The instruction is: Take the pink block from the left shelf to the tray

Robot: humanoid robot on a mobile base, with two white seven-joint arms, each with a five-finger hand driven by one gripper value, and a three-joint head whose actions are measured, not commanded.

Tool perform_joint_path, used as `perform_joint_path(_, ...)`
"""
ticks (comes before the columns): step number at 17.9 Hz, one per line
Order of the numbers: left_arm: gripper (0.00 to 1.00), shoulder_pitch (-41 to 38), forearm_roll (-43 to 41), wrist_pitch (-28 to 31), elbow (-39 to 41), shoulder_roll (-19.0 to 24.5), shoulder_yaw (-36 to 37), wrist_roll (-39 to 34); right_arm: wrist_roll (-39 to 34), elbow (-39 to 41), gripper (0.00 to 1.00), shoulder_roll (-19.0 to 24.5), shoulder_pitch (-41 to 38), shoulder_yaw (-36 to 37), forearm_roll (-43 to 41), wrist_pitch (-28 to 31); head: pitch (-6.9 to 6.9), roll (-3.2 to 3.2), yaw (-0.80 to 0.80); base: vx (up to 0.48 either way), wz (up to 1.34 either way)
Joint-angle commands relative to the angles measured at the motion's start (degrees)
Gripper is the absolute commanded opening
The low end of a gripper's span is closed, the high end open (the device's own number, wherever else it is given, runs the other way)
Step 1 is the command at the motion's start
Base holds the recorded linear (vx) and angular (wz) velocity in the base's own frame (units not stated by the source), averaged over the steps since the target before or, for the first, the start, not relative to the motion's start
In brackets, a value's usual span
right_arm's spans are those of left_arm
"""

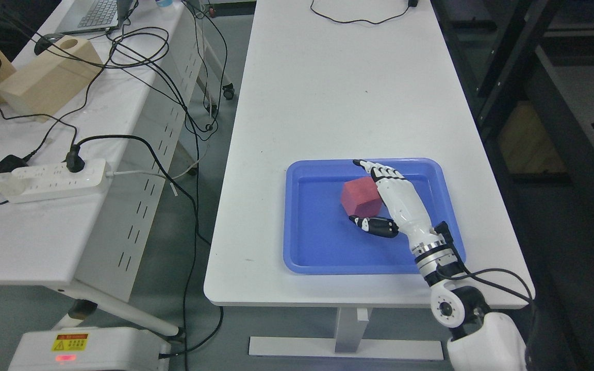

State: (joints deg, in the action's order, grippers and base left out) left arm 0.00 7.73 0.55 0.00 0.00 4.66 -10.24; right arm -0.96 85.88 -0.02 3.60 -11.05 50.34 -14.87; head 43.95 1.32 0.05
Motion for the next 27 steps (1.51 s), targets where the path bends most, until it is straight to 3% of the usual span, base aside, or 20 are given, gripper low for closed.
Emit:
perform_joint_path(1, 1.0, 1.75, 0.0, -0.02, 1.0, 1.0, 0.0, -0.05, -13.16, -0.1, 0.99, -0.98, 0.62, 7.0, -30.62, 3.35, 0.0, 0.0, 0.0, 0.0, 0.0)
perform_joint_path(9, 1.0, 1.67, 0.0, -0.02, 1.0, 1.0, 0.0, -0.05, -16.78, 2.01, 0.99, -0.98, 0.45, 13.5, -50.49, 5.03, 0.0, 0.0, 0.0, 0.0, 0.0)
perform_joint_path(13, 1.0, 1.67, 0.0, -0.02, 1.0, 1.0, 0.0, -0.05, -18.2, 2.54, 0.99, -0.98, -0.17, 16.41, -57.63, 1.54, 0.0, 0.0, 0.0, 0.0, 0.0)
perform_joint_path(17, 1.0, 1.67, 0.0, -0.02, 1.0, 1.0, 0.0, -0.05, -17.59, 2.45, 0.99, -0.98, -1.31, 15.98, -57.46, -3.05, 0.0, 0.0, 0.0, 0.0, 0.0)
perform_joint_path(27, 1.0, 1.67, 0.0, -0.02, 1.0, 1.0, 0.0, -0.05, -15.47, 2.45, 0.99, -0.98, -2.28, 16.15, -52.19, 0.54, 0.0, 0.0, 0.0, -0.063, 0.0)
